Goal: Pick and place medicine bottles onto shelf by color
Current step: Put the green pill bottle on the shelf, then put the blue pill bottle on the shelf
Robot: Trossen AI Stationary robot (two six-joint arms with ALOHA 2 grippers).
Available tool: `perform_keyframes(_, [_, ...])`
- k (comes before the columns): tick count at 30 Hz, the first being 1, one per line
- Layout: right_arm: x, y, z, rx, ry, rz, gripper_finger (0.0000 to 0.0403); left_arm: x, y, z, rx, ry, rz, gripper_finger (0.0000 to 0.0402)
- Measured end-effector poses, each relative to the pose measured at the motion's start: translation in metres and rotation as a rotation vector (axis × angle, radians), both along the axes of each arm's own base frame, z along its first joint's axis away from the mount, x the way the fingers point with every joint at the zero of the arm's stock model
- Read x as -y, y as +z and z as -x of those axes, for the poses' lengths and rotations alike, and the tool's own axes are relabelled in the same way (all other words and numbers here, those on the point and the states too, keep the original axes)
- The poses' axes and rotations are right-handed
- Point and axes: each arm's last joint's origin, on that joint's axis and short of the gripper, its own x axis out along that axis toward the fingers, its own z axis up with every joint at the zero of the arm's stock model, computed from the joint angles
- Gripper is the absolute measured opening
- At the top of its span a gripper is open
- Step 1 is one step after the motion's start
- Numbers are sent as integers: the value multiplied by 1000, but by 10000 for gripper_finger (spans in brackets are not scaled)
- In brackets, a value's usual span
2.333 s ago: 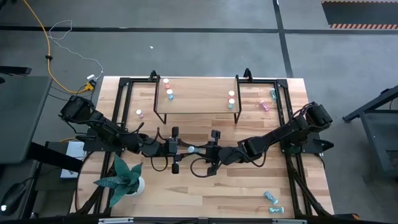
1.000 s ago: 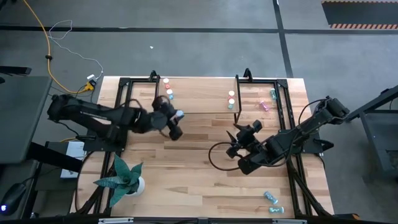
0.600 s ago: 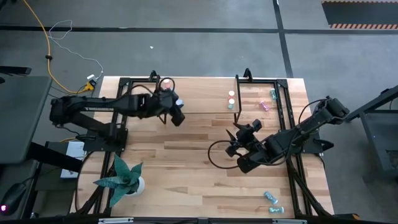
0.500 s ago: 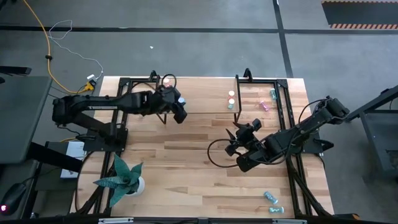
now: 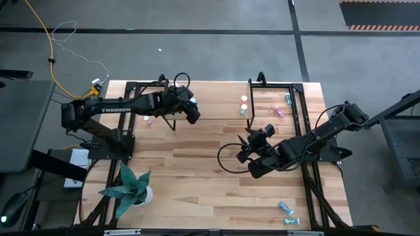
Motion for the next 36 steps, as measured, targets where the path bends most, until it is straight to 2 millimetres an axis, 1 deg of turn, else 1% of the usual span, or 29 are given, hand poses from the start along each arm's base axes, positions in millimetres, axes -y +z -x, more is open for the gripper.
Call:
perform_keyframes(8, [0, 0, 0, 2, 0, -2, 185, -4, 2, 7, -35, 44, -32, 97])
perform_keyframes(14, [0, 0, 0, 3, 0, -2, 185, -4, 2, 6, -22, 42, -23, 98])
perform_keyframes(18, [0, 0, 0, 3, 0, -2, 185, -4, 2, 6, -18, 36, -17, 107])
perform_keyframes(28, [0, 0, 0, 3, 0, -2, 185, -3, 2, 7, -28, 18, -21, 167])
perform_keyframes(33, [0, 0, 0, 3, 0, -2, 185, 1, 11, 11, 17, -16, -8, 199])
perform_keyframes(36, [0, 0, 0, 3, 0, -2, 185, 3, 20, 17, 50, -19, -21, 214])
